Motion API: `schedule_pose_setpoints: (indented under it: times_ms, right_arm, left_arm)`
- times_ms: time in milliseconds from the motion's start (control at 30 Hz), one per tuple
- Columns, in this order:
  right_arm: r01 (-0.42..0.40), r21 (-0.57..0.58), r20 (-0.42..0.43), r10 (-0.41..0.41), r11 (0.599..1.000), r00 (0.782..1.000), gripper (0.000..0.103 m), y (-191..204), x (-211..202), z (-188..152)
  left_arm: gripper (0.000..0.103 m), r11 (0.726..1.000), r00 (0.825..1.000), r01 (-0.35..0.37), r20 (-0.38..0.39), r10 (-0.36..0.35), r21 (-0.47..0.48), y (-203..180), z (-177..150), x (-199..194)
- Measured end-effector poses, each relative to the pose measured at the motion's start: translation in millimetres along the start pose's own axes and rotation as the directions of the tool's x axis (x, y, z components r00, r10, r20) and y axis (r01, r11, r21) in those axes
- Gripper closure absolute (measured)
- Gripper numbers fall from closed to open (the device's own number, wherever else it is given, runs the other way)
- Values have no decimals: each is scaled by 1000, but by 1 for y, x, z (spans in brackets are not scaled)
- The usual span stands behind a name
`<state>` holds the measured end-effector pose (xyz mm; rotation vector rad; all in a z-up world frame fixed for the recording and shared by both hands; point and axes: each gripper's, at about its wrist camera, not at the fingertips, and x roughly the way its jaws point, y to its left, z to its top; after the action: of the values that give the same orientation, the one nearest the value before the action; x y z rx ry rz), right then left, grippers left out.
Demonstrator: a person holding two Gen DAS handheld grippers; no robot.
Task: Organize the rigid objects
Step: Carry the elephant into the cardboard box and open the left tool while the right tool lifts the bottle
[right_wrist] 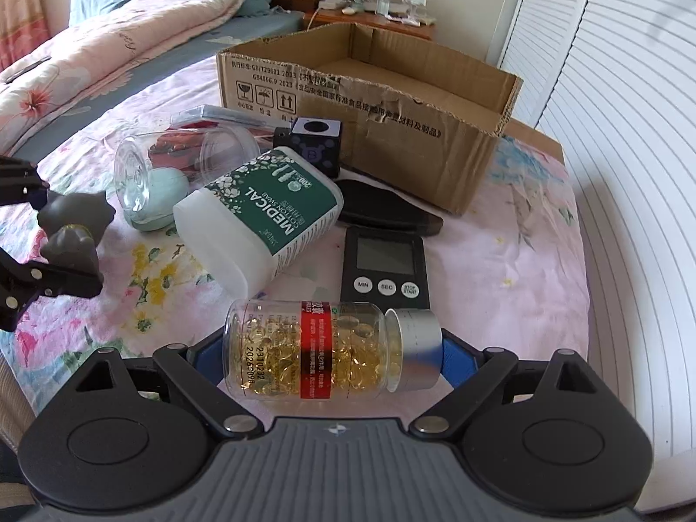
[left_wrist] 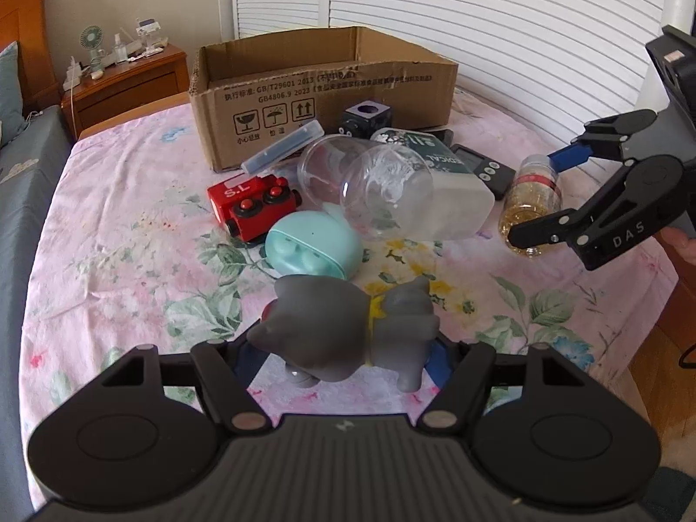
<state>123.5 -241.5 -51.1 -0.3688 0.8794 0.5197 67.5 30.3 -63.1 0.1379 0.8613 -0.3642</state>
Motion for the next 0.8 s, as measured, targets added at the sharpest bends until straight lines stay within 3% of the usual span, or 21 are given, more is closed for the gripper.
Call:
schedule_pose_setpoints:
  times_ms: [200, 400, 600, 800]
  right_arm:
    - [-31, 32, -34, 32, 999, 999, 7, 0, -9, 3]
    - [-41, 26, -7, 41, 999, 999, 7, -6, -33, 16]
    - [-26, 27, 65, 25, 999, 998, 7, -17, -56, 41]
    - [6, 43, 129, -11, 999, 992, 7, -29, -61, 72]
  left_arm:
    - [32, 999, 1000, 10, -25, -9, 38, 8, 14, -18]
    - [32, 997, 1000, 3, -19, -2, 75, 24, 47, -38]
    - [32, 994, 998, -20, 60, 14, 105, 37, 102, -40]
    - [32, 992, 993, -37, 115, 23, 122, 49, 166, -9]
